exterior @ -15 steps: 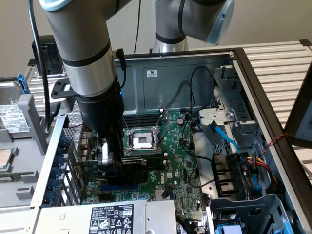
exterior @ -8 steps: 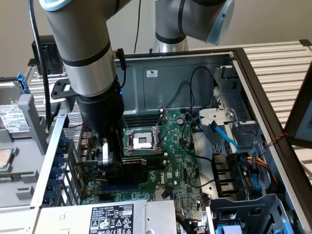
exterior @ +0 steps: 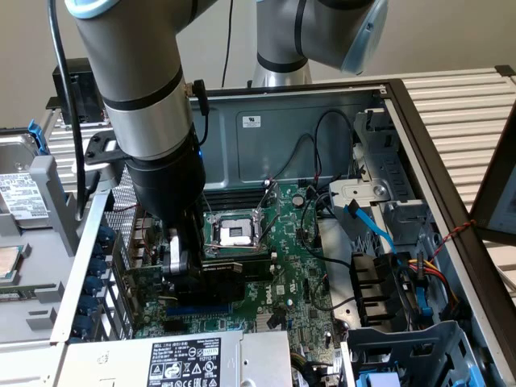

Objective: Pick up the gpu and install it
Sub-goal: 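Insert the gpu into the slot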

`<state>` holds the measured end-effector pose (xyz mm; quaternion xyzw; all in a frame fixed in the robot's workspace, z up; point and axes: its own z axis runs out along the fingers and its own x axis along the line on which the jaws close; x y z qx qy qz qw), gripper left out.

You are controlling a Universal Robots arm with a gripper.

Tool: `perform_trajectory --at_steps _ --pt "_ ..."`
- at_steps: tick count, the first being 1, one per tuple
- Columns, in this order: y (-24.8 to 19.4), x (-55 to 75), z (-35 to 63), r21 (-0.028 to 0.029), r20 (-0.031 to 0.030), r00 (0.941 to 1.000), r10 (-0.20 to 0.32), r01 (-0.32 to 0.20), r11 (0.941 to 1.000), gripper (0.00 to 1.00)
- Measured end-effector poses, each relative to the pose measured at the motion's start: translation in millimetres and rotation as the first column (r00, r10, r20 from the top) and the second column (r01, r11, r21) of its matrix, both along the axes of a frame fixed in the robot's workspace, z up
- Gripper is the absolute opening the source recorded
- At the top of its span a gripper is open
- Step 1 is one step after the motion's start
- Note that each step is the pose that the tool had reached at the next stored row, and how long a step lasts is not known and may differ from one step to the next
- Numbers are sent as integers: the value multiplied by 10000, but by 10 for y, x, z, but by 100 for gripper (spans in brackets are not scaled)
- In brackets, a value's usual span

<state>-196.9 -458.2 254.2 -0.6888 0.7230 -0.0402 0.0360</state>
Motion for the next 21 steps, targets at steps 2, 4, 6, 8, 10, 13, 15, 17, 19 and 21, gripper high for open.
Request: perform_trajectory --at_steps 2,4,6,8,10,13,15,17,19,21 --pt "0 0 0 0 0 10000 4 -4 10000 27" --pt "0 0 0 0 -1 10000 5 -5 10000 27" --pt "-1 0 -1 -1 -1 10000 5 -5 10000 27" --pt "0 0 -3 -2 -1 10000 5 -5 10000 27" --pt "0 -1 -6 -2 -1 10000 4 -4 10000 27" --pt "0 -1 -7 -2 -1 10000 4 -4 10000 27" --pt "0 -1 -7 0 -1 10000 5 -5 10000 27" --pt "0 -2 -8 0 0 10000 4 -4 10000 27" --pt "0 -3 -8 1 1 10000 5 -5 10000 27" --pt "0 -5 -8 0 1 10000 5 -5 10000 27"
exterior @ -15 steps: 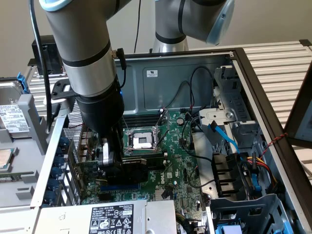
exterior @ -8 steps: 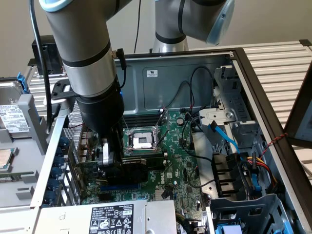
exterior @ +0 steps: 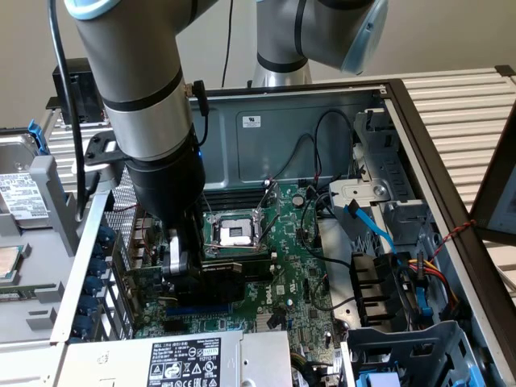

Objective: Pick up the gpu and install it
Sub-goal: 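Insert the gpu into the slot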

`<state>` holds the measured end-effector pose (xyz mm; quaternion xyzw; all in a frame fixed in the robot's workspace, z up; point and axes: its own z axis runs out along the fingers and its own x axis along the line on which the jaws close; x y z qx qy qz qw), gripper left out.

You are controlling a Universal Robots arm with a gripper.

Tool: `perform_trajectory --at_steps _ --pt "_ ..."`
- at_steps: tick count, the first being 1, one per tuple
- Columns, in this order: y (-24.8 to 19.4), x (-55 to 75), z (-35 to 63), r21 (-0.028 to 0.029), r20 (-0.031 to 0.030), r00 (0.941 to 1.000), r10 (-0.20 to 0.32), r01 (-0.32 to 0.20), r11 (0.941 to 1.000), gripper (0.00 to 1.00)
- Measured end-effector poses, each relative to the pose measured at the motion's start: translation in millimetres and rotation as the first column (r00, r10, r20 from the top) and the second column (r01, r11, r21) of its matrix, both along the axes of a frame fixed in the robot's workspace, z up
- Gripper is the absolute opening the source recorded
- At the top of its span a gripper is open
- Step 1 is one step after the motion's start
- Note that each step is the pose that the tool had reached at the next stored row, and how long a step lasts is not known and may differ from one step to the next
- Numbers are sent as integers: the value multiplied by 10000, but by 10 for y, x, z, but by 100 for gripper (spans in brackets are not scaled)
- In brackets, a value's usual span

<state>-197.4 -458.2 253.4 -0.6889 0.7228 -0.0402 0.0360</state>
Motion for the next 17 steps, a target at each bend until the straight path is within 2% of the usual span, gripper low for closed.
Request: perform_trajectory --at_steps 17 --pt "0 -14 0 -2 -1 10000 -1 1 10000 27"
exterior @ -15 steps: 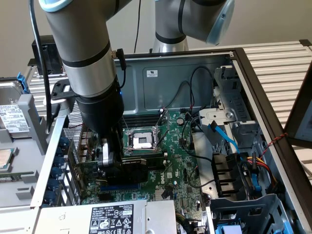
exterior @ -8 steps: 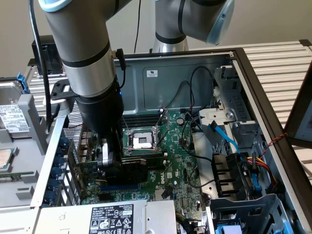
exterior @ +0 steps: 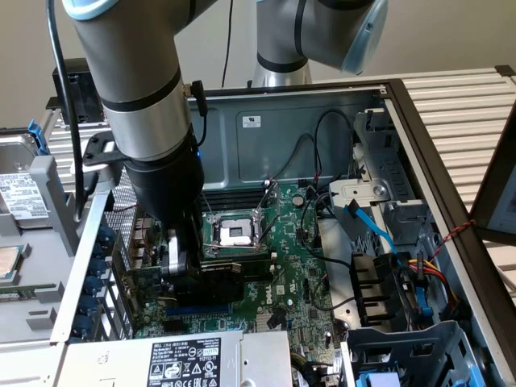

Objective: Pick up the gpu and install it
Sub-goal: 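Insert the gpu into the slot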

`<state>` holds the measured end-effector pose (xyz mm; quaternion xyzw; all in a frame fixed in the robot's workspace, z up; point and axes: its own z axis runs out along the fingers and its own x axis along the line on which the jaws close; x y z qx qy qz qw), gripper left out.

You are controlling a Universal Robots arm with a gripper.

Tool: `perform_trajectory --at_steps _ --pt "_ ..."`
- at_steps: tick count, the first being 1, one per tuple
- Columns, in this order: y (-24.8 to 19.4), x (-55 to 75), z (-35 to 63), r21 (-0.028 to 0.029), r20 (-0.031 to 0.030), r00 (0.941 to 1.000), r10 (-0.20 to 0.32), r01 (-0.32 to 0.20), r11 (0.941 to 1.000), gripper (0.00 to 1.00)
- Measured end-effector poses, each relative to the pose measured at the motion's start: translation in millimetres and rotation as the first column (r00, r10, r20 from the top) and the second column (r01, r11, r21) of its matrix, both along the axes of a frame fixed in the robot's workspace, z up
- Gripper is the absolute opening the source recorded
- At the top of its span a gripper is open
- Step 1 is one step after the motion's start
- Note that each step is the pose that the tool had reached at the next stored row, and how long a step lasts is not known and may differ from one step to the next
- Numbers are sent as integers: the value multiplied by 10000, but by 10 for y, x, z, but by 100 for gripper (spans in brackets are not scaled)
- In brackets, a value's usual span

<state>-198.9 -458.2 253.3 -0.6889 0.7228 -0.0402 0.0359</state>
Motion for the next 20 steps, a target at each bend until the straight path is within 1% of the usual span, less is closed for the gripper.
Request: perform_trajectory --at_steps 7,20 --pt "-8 0 -1 1 0 10000 0 0 10000 27" --pt "-9 15 0 0 -2 10000 0 0 10000 27"
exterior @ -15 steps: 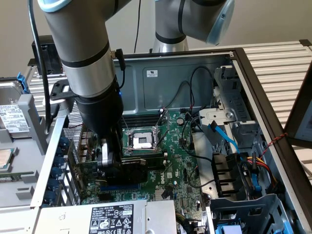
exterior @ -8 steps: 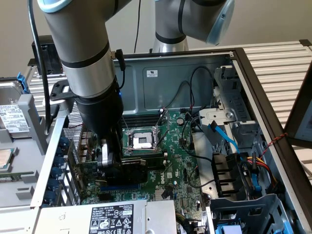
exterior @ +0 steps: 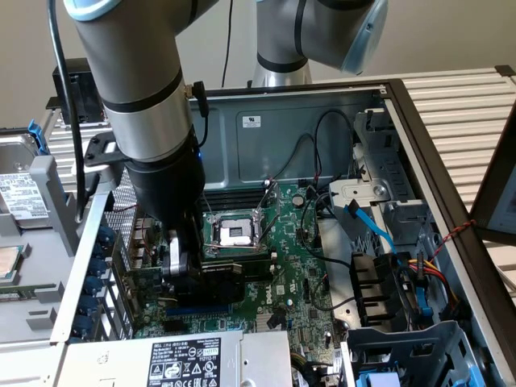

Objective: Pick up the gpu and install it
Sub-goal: 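Insert the gpu into the slot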

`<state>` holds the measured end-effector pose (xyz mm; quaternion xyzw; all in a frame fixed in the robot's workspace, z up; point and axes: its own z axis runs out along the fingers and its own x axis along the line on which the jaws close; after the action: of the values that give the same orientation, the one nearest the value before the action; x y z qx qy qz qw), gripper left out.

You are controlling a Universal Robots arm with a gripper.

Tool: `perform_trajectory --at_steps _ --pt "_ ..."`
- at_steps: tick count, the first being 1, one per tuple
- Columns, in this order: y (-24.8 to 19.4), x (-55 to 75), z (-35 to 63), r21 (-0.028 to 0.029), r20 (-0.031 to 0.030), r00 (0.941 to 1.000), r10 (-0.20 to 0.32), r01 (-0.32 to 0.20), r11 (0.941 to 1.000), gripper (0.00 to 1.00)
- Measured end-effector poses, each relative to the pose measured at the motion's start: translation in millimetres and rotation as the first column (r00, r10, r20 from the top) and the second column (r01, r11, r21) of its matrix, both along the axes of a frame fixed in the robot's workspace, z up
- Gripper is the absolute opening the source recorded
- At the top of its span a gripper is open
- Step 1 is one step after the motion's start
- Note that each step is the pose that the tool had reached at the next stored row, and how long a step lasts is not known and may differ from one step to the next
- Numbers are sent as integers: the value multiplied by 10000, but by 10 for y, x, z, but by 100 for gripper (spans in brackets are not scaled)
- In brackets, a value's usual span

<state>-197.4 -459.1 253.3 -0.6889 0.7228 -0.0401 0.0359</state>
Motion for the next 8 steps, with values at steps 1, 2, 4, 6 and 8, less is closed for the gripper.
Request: perform_trajectory --at_steps 1,2,4,6,8 --pt "1 0 0 1 0 10000 0 0 10000 27" --pt "1 1 0 1 0 10000 1 -1 10000 27" --pt "3 0 1 0 0 10000 1 -1 10000 27" --pt "4 0 2 0 -1 10000 0 0 10000 27" --pt "4 0 -4 0 0 10000 0 0 10000 27"
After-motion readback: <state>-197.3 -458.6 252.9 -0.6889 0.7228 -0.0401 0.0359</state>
